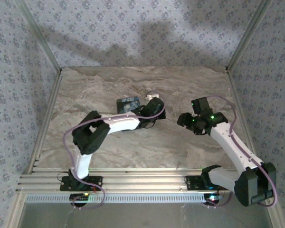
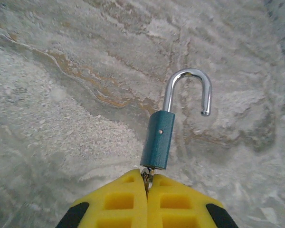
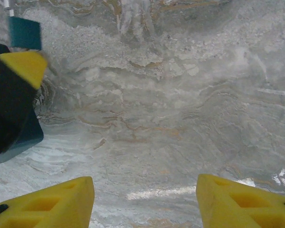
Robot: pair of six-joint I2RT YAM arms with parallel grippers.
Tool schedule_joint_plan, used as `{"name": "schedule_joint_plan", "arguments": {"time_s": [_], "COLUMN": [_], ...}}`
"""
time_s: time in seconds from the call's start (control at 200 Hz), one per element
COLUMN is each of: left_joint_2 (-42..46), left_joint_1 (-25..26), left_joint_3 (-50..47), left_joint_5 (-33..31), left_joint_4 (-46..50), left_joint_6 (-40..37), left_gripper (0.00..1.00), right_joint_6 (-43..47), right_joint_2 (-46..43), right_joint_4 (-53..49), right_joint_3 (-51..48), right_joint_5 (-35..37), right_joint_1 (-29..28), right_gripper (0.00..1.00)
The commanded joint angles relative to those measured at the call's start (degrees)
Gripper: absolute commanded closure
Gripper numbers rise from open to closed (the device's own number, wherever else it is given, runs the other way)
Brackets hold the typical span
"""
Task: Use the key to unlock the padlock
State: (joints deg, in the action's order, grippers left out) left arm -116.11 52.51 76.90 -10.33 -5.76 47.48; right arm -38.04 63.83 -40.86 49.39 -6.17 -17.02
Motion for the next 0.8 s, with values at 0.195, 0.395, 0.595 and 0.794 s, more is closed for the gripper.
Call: {"name": "schedule_joint_plan", "arguments": {"time_s": [0.195,0.395,0.595,0.794], "left_joint_2": [-6.3,-5.7,-0.8,8.2], "left_joint_1": [0.0,0.0,-0.3,-2.8], "left_joint_3": [9.2,10.7,10.7,10.6], "left_joint_5": [-0.3,-0.2,-1.0,-1.5], "left_joint_4": [5.9,7.7,9.9,15.3], "left_joint_6": [-5.5,-7.2,-12.0,-21.4], "left_gripper": [0.86,0.69,0.59,0.31], "right_joint_6": [1.0,1.2,3.6,8.1], "right_joint_2": [-1.5,-1.6,-1.6,-1.6], "right_joint_4": [-1.5,-1.8,-3.3,-3.8], "right_joint_3": [-2.1,-1.6,1.0,5.0], "right_joint_5": [0.3,0.8,3.3,11.7], "right_joint_1": [1.0,1.1,1.6,3.1], "right_gripper": [0.40,0.39,0.35,0.25]}}
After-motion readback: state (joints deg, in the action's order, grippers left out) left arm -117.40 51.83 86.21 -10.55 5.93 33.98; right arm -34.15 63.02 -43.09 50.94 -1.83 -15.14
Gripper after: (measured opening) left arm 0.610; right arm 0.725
